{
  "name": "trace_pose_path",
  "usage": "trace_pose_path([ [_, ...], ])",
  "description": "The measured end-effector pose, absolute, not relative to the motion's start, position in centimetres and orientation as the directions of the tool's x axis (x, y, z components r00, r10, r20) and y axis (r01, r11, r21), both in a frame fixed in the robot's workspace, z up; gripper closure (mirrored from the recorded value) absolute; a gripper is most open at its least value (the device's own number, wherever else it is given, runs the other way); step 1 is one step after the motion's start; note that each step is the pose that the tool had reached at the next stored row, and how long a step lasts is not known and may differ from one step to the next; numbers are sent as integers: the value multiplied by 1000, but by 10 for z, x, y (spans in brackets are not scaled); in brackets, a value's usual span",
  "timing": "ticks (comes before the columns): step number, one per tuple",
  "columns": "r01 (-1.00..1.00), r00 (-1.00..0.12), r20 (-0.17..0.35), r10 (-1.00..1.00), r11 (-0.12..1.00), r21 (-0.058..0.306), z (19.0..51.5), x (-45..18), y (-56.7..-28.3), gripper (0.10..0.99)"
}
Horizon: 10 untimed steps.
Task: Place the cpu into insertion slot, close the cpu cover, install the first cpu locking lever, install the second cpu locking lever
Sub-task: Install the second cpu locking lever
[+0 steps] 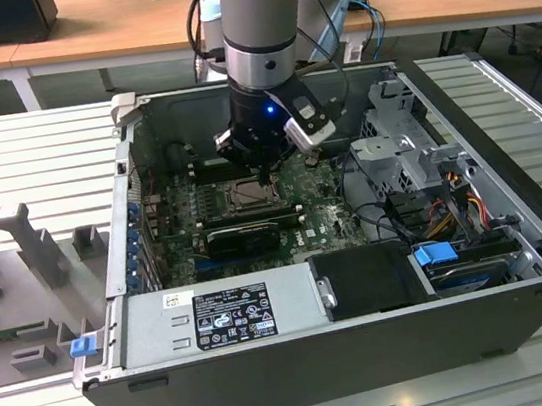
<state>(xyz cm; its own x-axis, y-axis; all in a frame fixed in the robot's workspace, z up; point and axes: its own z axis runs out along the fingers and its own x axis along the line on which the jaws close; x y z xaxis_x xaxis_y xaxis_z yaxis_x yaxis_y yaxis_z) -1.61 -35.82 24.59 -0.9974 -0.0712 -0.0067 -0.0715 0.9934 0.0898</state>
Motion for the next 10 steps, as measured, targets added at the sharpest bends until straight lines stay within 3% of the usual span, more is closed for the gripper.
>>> trace_pose_path([
  [10,-72,-997,-1,-72,993,93,236,-27,-373,980],
])
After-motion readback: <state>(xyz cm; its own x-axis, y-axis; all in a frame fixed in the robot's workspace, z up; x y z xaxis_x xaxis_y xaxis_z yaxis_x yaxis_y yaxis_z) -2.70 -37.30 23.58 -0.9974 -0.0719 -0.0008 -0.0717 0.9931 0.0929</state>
